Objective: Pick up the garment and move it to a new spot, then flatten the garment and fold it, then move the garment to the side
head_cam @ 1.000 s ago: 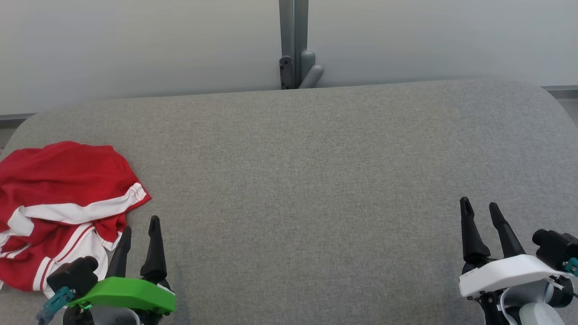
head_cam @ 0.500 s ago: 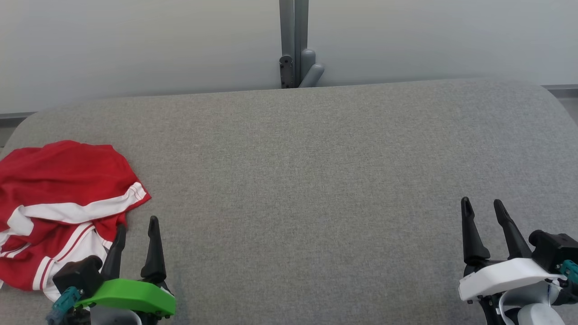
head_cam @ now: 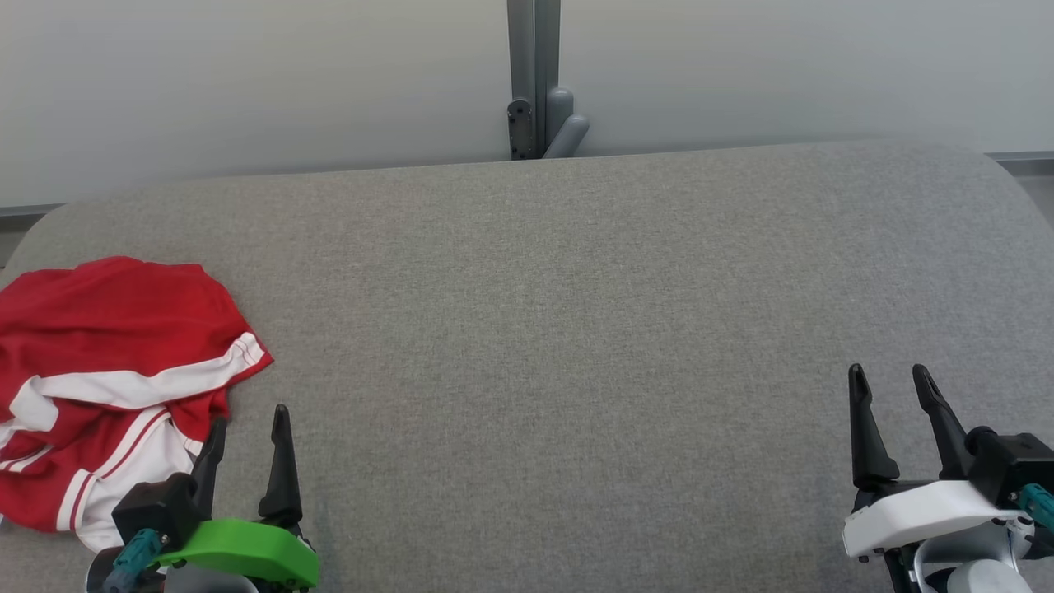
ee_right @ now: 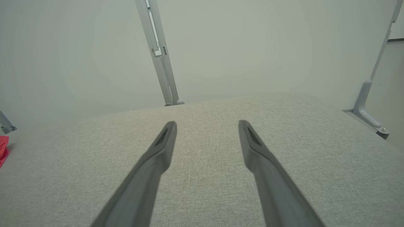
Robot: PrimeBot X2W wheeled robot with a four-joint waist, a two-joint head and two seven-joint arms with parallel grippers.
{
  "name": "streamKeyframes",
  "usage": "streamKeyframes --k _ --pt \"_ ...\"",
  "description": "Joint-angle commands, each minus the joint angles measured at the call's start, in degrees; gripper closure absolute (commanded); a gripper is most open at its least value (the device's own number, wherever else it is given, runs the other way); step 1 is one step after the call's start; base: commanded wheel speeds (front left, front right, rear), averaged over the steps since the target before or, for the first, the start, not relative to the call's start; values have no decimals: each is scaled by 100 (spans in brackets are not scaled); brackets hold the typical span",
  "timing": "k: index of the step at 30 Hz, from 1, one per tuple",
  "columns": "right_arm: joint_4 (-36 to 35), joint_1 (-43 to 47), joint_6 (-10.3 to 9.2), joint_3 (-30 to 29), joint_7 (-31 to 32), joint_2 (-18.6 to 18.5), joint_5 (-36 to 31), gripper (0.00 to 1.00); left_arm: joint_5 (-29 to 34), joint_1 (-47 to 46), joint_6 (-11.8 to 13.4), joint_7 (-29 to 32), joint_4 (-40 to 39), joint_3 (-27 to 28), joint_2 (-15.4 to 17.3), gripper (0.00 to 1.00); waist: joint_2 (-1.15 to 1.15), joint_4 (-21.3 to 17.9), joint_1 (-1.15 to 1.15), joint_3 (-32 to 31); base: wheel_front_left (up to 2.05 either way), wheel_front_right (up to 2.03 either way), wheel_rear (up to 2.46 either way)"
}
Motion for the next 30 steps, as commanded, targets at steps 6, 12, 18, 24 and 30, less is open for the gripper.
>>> streamKeyframes --k 6,12,18,24,30 --pt "-40 80 2 -35 -114 -9 -314 0 372 -20 -40 -110 31 67 12 0 0 -28 0 17 0 0 0" --pt "-14 75 2 -73 -177 3 -496 0 628 -28 -41 -173 86 139 2 0 0 -38 0 19 0 0 0" --pt "2 106 2 -96 -239 11 -727 0 896 -42 -49 -238 130 175 -14 0 0 -32 0 8 0 0 0" --pt "-4 109 2 -95 -305 4 -975 0 1149 -63 -67 -303 148 186 -18 0 0 -21 0 15 0 0 0" --pt "-10 135 2 -85 -357 -4 -1168 0 1352 -61 -81 -352 157 202 -23 0 0 -16 0 3 0 0 0"
